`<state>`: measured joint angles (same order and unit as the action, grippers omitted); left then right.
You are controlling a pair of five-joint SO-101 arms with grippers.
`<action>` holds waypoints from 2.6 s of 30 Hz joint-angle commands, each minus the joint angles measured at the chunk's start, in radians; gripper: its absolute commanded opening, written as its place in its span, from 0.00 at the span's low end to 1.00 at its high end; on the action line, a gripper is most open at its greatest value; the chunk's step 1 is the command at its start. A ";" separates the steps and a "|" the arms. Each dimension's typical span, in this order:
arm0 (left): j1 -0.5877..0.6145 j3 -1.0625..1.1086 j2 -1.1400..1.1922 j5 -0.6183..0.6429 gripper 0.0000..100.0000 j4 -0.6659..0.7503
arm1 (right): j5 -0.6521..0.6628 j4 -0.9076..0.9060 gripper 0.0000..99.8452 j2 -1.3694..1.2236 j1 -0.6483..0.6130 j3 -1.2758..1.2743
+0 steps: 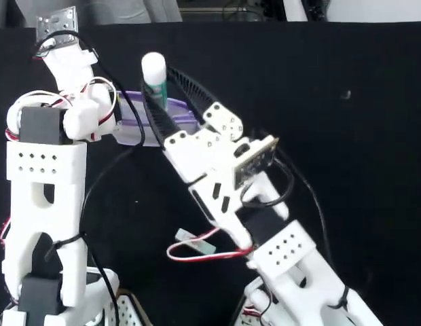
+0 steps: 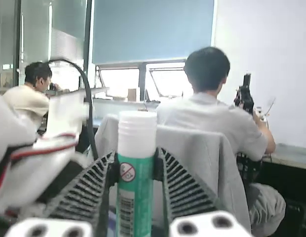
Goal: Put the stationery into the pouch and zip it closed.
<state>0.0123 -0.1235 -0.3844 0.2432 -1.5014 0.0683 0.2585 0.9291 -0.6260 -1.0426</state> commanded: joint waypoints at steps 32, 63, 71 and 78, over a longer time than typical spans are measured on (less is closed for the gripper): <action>0.061 -0.015 -0.018 0.011 0.03 0.026 | 0.184 0.526 0.13 -0.282 0.003 -0.242; 0.274 -0.012 -0.008 0.011 0.03 0.114 | 0.245 -1.439 0.24 0.389 -0.049 0.286; 0.286 0.005 -0.008 0.011 0.03 0.150 | 0.445 -1.554 0.24 0.153 -0.061 0.139; 0.314 0.031 -0.008 0.011 0.03 0.189 | 0.440 -1.501 0.24 -0.099 -0.222 0.084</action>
<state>0.3161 -0.0760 -0.3828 0.2447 -1.3433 0.5010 -1.2881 0.9168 -0.7917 -0.9628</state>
